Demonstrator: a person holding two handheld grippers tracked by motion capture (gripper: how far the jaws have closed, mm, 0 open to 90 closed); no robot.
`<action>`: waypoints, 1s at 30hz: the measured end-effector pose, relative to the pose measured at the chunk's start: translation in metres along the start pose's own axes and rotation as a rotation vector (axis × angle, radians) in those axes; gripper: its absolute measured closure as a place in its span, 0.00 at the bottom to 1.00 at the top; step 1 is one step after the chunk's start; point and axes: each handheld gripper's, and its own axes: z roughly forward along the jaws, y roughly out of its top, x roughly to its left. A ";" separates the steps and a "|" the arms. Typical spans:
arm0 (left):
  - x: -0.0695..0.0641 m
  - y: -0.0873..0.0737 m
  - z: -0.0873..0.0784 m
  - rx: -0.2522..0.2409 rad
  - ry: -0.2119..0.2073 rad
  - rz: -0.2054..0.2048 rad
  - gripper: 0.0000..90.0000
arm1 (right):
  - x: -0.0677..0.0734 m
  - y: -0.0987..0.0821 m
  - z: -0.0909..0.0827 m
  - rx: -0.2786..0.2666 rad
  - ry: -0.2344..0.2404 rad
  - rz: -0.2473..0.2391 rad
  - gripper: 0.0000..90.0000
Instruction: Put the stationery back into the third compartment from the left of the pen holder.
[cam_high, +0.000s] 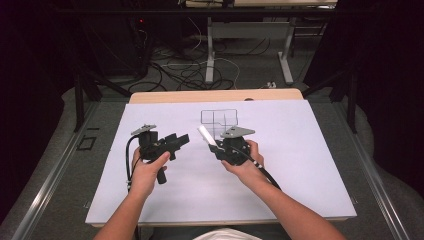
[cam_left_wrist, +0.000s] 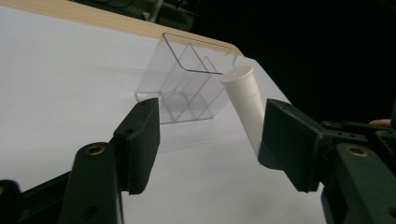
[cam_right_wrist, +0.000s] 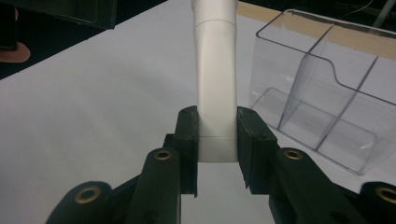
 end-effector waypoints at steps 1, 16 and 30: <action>-0.001 0.000 0.001 0.004 -0.011 -0.005 0.43 | 0.000 0.000 0.000 0.000 0.000 0.000 0.79; -0.021 0.005 0.033 0.043 -0.034 -0.055 0.51 | -0.003 -0.004 -0.005 -0.018 0.002 0.042 0.79; -0.030 0.006 0.054 0.031 -0.036 -0.096 0.58 | 0.001 -0.002 -0.006 -0.023 0.028 0.074 0.79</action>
